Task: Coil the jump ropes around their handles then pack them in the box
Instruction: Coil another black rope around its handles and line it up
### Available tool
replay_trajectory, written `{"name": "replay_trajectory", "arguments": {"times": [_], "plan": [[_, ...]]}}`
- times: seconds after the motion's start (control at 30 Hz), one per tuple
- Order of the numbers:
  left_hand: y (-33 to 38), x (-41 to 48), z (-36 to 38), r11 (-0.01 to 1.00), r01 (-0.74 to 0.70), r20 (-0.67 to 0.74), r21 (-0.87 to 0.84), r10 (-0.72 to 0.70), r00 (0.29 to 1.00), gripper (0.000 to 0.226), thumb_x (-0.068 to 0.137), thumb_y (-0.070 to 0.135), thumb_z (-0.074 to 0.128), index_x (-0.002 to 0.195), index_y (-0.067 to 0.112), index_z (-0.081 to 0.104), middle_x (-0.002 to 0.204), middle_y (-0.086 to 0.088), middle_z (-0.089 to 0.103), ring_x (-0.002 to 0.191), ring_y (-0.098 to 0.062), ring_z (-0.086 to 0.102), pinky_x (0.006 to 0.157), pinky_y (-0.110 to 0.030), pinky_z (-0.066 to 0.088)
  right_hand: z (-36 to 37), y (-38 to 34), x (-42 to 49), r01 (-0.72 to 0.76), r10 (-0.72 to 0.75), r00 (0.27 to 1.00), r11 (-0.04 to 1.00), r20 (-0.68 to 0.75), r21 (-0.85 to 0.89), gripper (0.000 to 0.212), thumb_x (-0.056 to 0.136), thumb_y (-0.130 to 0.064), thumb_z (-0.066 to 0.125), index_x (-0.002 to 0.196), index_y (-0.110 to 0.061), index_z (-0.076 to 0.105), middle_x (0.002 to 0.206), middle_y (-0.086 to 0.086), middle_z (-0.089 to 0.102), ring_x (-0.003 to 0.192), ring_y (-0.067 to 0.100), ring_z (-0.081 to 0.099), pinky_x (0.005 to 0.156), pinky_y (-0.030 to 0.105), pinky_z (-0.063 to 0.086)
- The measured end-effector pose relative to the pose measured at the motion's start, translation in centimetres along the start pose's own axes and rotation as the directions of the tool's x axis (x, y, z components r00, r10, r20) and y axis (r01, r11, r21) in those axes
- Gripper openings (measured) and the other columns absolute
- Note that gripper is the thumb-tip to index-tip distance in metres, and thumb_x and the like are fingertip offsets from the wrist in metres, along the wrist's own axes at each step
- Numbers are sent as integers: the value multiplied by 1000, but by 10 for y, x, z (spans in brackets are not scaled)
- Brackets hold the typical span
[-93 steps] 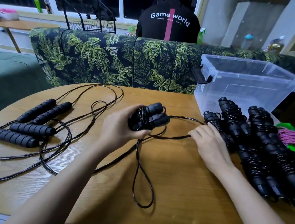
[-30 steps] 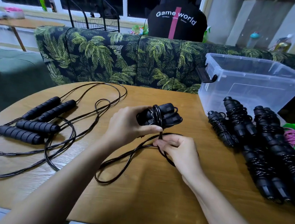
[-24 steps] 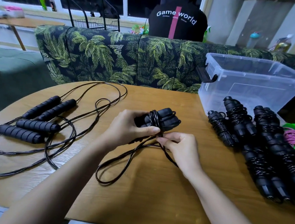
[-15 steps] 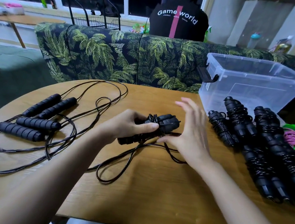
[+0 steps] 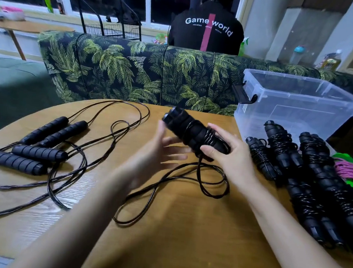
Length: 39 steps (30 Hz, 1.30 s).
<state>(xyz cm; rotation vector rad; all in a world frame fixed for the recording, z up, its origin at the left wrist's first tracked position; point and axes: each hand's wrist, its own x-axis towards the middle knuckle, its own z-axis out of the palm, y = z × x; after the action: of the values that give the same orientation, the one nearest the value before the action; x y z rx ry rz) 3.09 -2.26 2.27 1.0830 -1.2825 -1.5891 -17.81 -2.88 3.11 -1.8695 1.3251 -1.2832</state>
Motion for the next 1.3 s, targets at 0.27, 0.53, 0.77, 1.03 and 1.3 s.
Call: {"name": "replay_trajectory", "arguments": {"times": [0.27, 0.53, 0.77, 1.03, 1.3], "plan": [[-35, 20, 39, 869, -352, -132, 347, 417, 899, 93, 62, 27, 85, 143, 10, 42, 123, -4, 68, 116, -11, 63, 105, -32, 47, 10, 2, -7, -193, 250, 964, 891, -89, 411, 54, 82, -12, 76, 133, -12, 59, 105, -19, 65, 94, -18, 61, 77, 6, 47], [-22, 33, 24, 876, -345, -80, 337, 391, 917, 44, 86, 9, 70, 128, 13, 58, 95, 12, 74, 92, 5, 67, 85, -15, 50, -3, 13, -11, -323, 360, 933, 809, 20, 492, 47, 74, -37, 71, 118, -22, 68, 106, -12, 74, 104, 2, 67, 77, 11, 48], [-29, 52, 18, 964, -238, -178, 119, 257, 950, 25, 81, -2, 72, 101, 13, 69, 87, 4, 77, 82, -4, 70, 75, -15, 52, 10, 25, -14, -389, 404, 909, 746, 97, 540, 41, 87, -36, 64, 123, -19, 65, 114, -6, 73, 111, 9, 66, 100, 32, 49], [-41, 59, 23, 951, -272, -254, 145, 302, 919, 31, 64, 13, 86, 92, 14, 73, 81, -4, 77, 80, -13, 74, 75, -22, 55, 32, 48, -13, -151, 171, 979, 975, -113, 165, 49, 103, -15, 47, 146, -35, 35, 139, -23, 41, 124, -22, 35, 102, 4, 28], [-48, 54, 24, 903, -341, -254, 262, 405, 878, 41, 55, 30, 88, 88, 12, 71, 76, -3, 76, 80, -16, 73, 80, -28, 56, 46, 53, -25, -8, 15, 998, 992, 55, -124, 102, 86, -30, 74, 150, -47, -4, 159, -21, 8, 147, -4, 9, 115, 17, 20]]}}
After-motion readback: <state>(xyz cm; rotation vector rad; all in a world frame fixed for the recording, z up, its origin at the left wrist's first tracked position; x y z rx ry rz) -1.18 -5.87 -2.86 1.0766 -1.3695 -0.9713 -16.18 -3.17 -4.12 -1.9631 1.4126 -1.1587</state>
